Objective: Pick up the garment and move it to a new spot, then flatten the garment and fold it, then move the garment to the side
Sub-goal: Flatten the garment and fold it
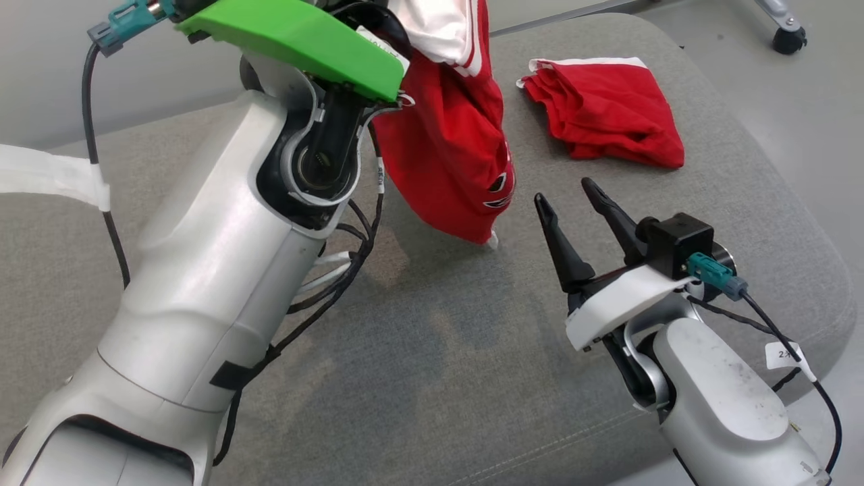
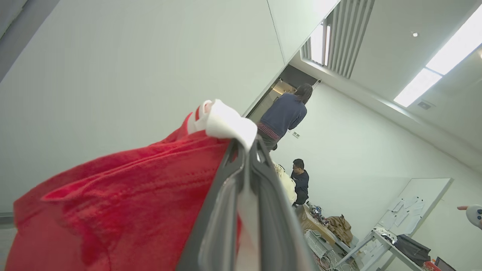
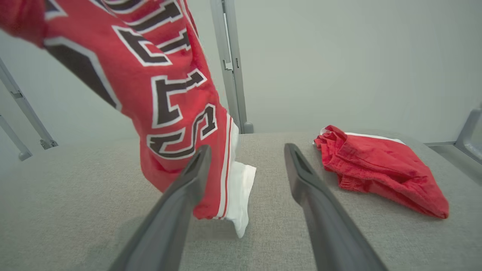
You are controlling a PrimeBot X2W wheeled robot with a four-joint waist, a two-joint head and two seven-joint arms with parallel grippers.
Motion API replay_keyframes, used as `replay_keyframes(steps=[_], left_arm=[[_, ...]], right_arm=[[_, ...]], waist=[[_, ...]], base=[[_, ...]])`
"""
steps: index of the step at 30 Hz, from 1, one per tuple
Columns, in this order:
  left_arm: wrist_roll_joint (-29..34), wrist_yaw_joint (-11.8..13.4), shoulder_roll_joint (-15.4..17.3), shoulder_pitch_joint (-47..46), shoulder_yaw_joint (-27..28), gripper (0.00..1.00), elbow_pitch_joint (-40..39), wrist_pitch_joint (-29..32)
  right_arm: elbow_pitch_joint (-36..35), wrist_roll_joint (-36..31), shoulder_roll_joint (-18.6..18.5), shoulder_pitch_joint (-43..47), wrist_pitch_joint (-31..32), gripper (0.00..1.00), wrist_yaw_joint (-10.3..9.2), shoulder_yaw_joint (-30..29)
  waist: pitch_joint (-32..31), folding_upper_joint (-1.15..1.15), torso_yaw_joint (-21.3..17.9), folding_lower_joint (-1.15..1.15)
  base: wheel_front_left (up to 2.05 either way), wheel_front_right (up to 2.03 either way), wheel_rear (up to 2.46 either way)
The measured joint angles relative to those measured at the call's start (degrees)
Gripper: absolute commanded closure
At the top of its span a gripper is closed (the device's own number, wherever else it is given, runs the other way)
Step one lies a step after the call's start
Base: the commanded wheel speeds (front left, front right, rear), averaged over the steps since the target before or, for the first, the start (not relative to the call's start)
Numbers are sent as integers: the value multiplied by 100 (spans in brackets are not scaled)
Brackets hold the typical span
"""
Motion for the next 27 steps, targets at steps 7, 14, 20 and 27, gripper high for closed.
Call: replay_keyframes(steps=[7,14,20,27], left_arm=[[145,417,-20,489,883,100,1538,-282],[710,382,564,1933,1929,100,3271,-236],[1024,363,374,1975,2453,100,3275,-237],[1296,342,155,1973,2522,100,3016,-237]], right_arm=[[-30,1,-188,106,-30,0,-97,-207],[-177,-34,-198,87,-46,0,-35,-49],[-87,-89,-237,71,85,0,137,190],[427,-48,-113,117,438,0,403,599]], waist=[[44,0,-11,0],[249,0,321,0],[387,0,629,0],[470,0,939,0]], base=[[0,0,0],[0,0,0],[0,0,0],[0,0,0]])
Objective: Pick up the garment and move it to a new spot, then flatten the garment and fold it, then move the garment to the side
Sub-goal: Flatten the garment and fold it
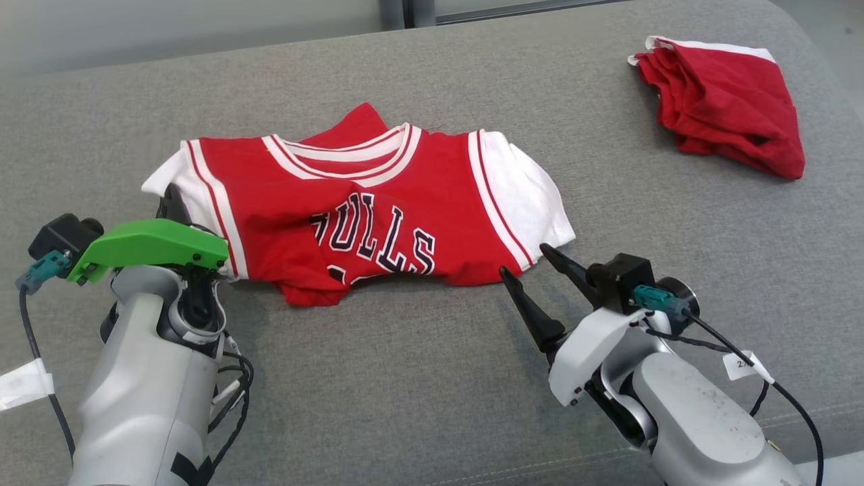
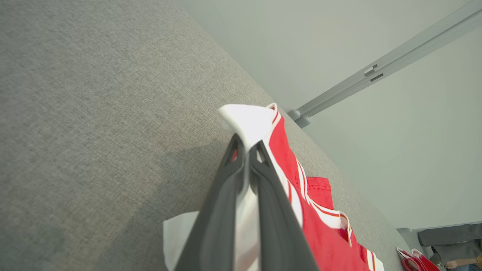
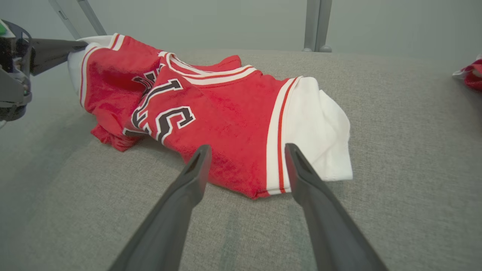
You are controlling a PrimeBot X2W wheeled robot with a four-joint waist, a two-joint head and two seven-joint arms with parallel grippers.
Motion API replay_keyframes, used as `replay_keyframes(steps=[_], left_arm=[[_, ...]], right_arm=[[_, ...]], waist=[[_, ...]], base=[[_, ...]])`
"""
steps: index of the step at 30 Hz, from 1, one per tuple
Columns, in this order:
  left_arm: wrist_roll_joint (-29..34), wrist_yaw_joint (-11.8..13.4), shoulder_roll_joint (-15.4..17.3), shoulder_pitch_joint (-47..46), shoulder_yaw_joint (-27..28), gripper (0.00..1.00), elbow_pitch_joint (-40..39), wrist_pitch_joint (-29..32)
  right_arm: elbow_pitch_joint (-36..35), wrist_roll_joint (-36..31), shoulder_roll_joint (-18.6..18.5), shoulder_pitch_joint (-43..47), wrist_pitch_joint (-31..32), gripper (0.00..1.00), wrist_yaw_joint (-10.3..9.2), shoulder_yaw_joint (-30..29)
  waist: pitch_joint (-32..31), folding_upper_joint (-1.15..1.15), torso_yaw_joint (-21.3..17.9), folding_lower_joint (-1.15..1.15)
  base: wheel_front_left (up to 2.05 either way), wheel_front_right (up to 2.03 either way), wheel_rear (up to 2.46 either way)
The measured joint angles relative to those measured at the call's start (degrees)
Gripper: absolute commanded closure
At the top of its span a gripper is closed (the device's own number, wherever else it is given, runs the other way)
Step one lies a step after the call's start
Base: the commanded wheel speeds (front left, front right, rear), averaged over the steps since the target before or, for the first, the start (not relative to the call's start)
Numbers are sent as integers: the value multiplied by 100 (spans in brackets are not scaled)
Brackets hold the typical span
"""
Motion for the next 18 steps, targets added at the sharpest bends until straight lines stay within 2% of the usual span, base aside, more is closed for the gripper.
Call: replay_keyframes(steps=[5,8,11,18], left_arm=[[353,0,-65,-16,-7,100,-380,0],[560,0,-89,-16,-66,100,-527,0],[630,0,-152,-15,-109,100,-594,0],[818,-9,-171,-6,-259,100,-714,0]], right_arm=[[432,-10,-22,-7,178,0,27,30],[626,-7,-69,-102,179,0,-38,-218],[732,34,-127,-374,177,0,-152,-489],[949,135,-243,-1084,330,0,-146,-722]], waist=[[74,0,212,0],[130,0,334,0],[192,0,462,0],[373,0,748,0]], base=[[0,0,0],[0,0,0],[0,0,0],[0,0,0]])
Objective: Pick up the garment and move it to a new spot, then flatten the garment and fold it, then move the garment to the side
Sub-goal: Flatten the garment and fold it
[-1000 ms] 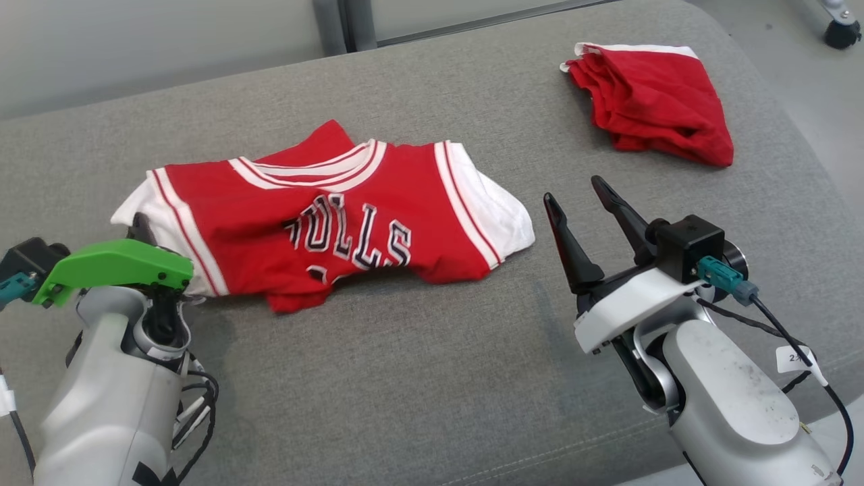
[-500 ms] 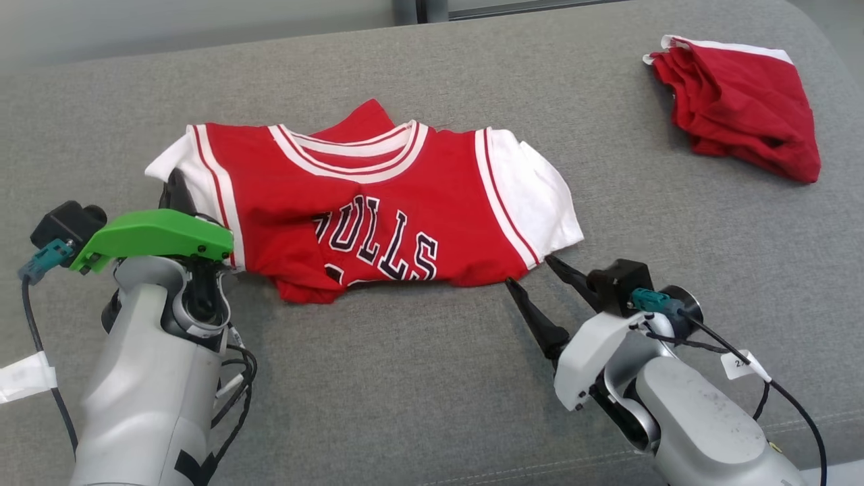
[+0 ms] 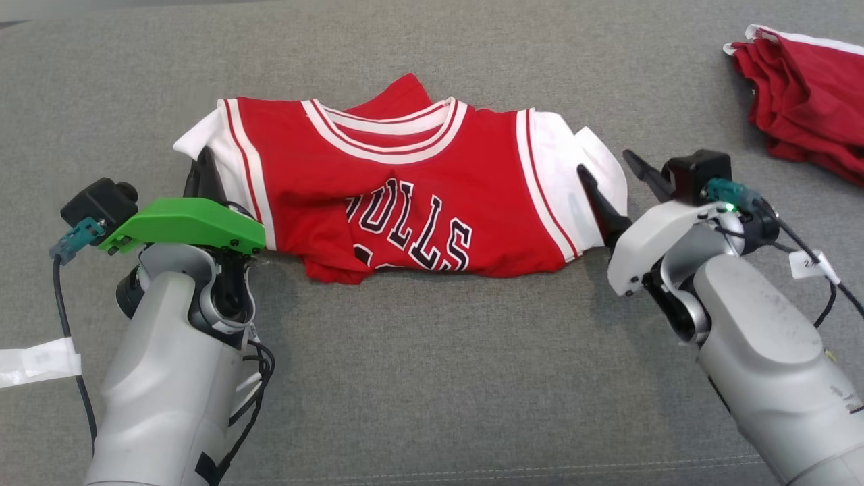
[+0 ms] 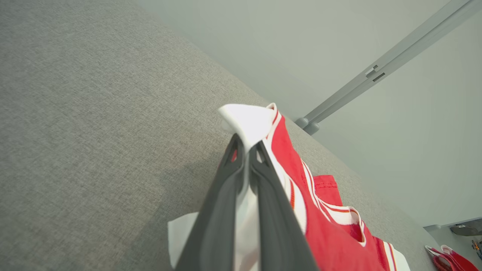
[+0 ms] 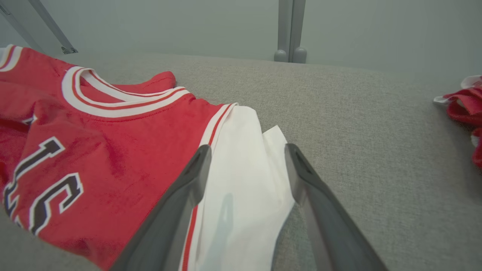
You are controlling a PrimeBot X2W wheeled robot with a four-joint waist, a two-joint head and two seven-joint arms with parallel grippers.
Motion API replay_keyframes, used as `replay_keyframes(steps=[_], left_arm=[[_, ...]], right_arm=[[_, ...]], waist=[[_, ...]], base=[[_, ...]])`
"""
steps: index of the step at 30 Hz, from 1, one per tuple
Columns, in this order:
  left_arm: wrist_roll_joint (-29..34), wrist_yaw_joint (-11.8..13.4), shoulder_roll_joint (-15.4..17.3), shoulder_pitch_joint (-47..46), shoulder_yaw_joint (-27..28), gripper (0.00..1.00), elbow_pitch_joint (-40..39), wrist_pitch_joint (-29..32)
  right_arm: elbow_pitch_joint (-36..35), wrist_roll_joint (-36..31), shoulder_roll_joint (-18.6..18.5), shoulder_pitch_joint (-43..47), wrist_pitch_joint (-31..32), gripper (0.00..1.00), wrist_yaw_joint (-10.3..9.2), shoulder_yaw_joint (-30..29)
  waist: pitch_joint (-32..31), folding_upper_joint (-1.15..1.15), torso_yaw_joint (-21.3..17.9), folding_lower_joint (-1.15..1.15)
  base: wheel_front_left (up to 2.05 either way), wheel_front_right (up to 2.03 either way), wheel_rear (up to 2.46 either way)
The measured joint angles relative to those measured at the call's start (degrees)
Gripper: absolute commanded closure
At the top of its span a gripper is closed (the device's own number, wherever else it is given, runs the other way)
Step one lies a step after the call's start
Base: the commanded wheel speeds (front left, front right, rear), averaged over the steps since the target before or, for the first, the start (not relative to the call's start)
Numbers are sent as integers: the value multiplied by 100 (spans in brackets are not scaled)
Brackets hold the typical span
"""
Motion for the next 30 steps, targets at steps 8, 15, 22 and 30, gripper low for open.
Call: replay_keyframes(steps=[8,15,22,30], left_arm=[[-27,-51,1,-2,-662,100,8,0],[-78,-91,3,-52,-1344,100,-29,0],[-300,-94,1,-242,-1563,100,-129,0],[-380,-96,0,-243,-1695,55,-108,0]], right_arm=[[525,-46,-250,-909,627,0,222,57],[999,-62,-389,-1460,1032,0,315,113],[1428,-96,-444,-1731,1259,0,449,170],[1684,-26,-331,-2000,1260,95,561,304]], waist=[[298,0,321,0],[589,0,622,0],[812,0,922,0],[879,0,1068,0]], base=[[0,0,0],[0,0,0],[0,0,0],[0,0,0]])
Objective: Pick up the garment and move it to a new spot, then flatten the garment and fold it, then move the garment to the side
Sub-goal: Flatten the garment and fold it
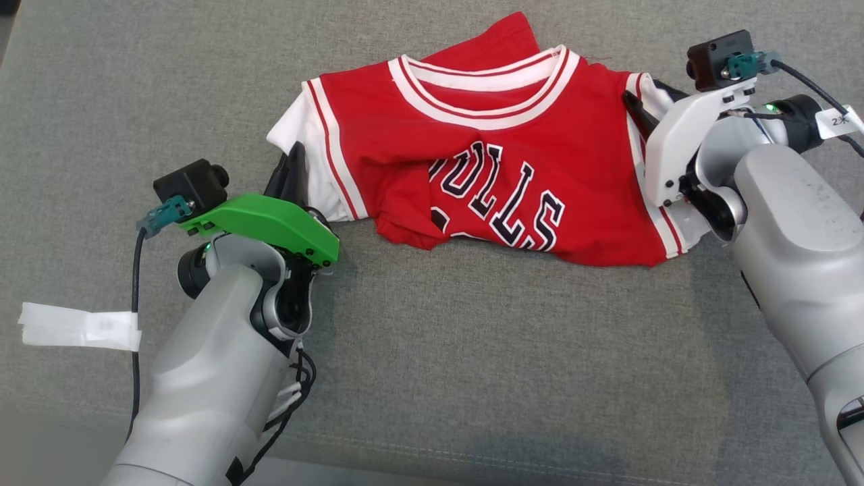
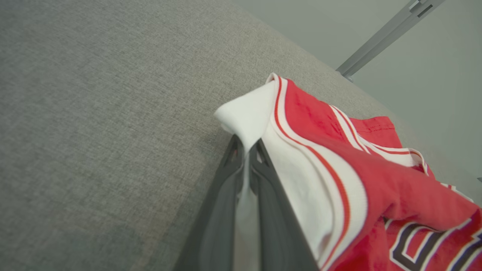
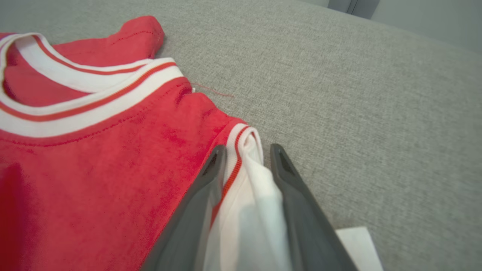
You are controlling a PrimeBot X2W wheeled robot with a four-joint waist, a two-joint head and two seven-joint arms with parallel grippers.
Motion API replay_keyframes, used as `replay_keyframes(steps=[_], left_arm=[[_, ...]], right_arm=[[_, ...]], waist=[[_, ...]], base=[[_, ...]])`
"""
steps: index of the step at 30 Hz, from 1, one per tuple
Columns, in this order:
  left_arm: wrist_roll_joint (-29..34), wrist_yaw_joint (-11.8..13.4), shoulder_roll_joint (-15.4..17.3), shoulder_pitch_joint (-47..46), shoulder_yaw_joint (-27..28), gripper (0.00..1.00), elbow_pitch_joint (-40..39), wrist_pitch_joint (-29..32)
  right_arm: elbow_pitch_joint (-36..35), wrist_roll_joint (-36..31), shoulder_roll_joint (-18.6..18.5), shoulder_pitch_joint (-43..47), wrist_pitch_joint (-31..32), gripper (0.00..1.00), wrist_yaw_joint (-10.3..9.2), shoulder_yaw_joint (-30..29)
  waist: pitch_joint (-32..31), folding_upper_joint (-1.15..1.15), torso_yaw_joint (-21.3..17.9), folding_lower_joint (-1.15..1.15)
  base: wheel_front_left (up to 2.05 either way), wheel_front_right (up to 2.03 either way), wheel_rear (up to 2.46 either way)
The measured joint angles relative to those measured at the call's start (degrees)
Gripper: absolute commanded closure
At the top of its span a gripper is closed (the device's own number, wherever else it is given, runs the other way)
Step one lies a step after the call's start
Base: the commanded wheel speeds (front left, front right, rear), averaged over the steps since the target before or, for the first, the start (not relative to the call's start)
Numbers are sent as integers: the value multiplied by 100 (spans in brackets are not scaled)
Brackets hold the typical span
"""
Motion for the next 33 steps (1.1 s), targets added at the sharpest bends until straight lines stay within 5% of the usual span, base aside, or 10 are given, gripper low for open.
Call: replay_keyframes(steps=[5,11,16,20,24,29,33], left_arm=[[-51,-8,0,1,-23,29,120,0],[44,-53,-1,-15,52,51,93,0],[180,-107,0,-110,368,45,-144,0],[408,-175,-1,-112,550,50,-300,0],[457,-226,0,-49,586,34,-308,0],[740,-399,51,122,87,0,-21,1],[1139,-364,371,66,-191,0,155,89]], right_arm=[[85,36,122,-24,-10,100,3,160],[20,35,90,-58,-439,100,53,218],[-254,37,3,-253,-1068,100,53,108],[-441,56,-107,-285,-1619,100,53,-44],[-613,62,-111,-285,-2048,100,53,-59],[-737,93,-69,-241,-2125,100,53,171],[-876,105,37,-192,-2074,100,54,485]], waist=[[-80,0,-54,0],[-171,0,-146,0],[-250,0,-204,0],[-338,0,-224,0],[-462,0,-241,0],[-674,0,-318,0],[-735,0,-455,0]], base=[[0,0,0],[0,0,0],[0,0,0],[0,0,0],[0,0,0],[0,0,0],[0,0,0]])
